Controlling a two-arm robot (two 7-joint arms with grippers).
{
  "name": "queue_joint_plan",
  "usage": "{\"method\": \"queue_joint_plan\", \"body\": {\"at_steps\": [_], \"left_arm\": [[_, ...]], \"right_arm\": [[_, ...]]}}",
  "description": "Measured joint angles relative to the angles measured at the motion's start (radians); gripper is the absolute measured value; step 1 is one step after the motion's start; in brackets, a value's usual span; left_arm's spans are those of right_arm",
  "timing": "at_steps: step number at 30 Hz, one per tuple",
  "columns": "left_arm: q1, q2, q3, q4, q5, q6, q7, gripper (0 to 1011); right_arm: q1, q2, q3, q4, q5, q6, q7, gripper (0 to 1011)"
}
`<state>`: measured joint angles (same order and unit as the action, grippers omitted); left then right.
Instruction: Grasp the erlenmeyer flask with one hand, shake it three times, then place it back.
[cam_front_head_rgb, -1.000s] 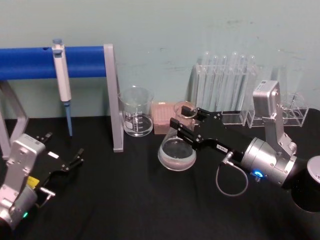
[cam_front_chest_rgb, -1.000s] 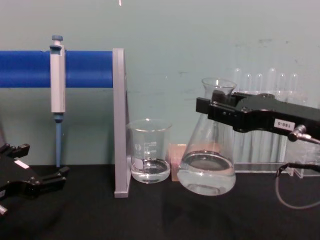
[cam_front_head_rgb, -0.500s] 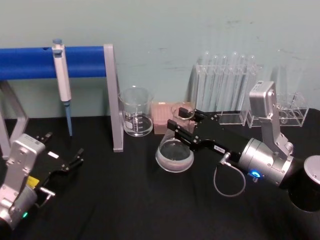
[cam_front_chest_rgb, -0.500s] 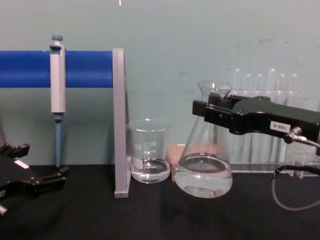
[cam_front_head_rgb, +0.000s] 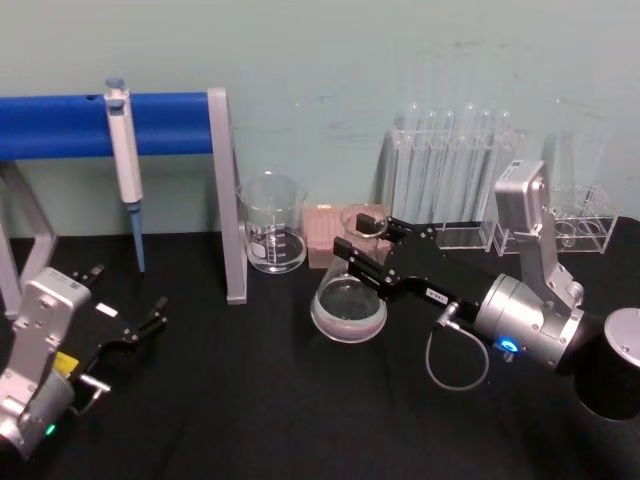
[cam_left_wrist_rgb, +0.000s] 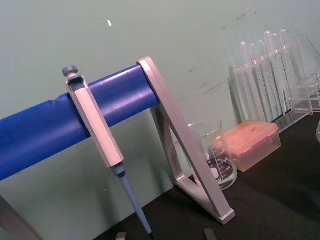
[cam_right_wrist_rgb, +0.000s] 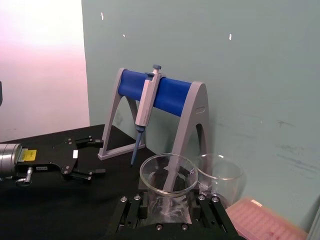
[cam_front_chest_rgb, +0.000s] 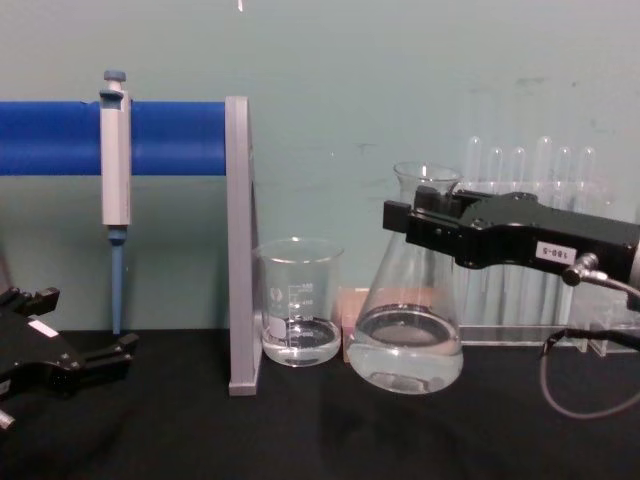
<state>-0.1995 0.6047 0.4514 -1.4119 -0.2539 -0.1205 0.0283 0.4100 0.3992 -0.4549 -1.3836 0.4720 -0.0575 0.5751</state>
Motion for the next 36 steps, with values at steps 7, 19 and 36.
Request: {"method": "queue_joint_plan", "body": {"at_steps": [7,19,36], "left_arm": [[0.000,0.000,0.000,0.000,0.000,0.000,0.000,1001],[0.000,0.000,0.000,0.000,0.000,0.000,0.000,1001],[0.000,0.000,0.000,0.000,0.000,0.000,0.000,1001]], "right_arm": [[0.003,-0.001,-0.002,0.007,0.000,-0.009,0.000,450],[0.004,-0.005,-0.006,0.031,-0.001,-0.021,0.004,450],[0.013,-0.028,-0.021,0.108,-0.013,-0.056,0.033,450]]}}
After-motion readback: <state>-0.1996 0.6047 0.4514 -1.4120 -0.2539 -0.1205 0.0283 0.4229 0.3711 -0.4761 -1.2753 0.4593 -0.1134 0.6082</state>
